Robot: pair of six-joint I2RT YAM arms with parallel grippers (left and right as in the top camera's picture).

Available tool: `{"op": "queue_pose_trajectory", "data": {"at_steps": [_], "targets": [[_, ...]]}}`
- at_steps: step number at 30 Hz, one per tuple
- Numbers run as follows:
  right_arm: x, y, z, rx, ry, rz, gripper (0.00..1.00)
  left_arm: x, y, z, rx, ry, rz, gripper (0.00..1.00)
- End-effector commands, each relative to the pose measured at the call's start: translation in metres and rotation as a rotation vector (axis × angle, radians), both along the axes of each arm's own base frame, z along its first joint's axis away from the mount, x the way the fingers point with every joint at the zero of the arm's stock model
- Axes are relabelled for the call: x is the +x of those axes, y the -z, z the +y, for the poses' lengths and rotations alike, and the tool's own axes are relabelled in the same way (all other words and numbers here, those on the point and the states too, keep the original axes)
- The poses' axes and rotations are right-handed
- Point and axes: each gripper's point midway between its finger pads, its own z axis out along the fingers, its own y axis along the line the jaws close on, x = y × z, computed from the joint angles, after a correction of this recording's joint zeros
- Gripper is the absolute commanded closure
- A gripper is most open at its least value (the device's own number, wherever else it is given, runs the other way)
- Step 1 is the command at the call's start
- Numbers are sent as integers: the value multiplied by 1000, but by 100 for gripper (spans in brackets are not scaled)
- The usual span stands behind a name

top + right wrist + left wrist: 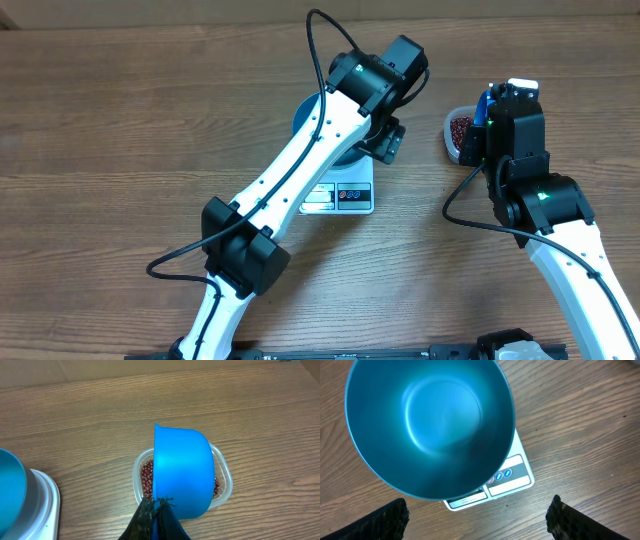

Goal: Scoop item into bowl and weigh 150g on scale
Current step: 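Swing the left arm over and lower its gripper toward the scale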

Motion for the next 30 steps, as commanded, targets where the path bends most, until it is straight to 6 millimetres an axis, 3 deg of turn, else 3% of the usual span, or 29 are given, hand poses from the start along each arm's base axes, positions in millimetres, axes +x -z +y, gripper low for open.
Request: {"op": "queue_pose_trajectory", "data": {"at_steps": [1, 7, 10, 12, 17, 30], "targets": [[3, -19, -1, -2, 6, -48, 96, -2, 8, 0, 1, -13, 24, 9], [6, -10, 0, -2, 10, -23, 96, -3, 9, 1, 6, -13, 29, 25], [8, -4, 0, -5, 10, -8, 96, -3, 9, 2, 8, -13, 30, 50], [8, -4, 0, -6, 10, -6, 96, -3, 9, 2, 8, -14, 30, 93], [8, -4, 0, -3, 12, -7, 96, -1, 9, 10, 14, -29, 38, 96], [8, -4, 0, -3, 12, -7, 96, 1, 1, 5, -15, -33, 11, 95]]}}
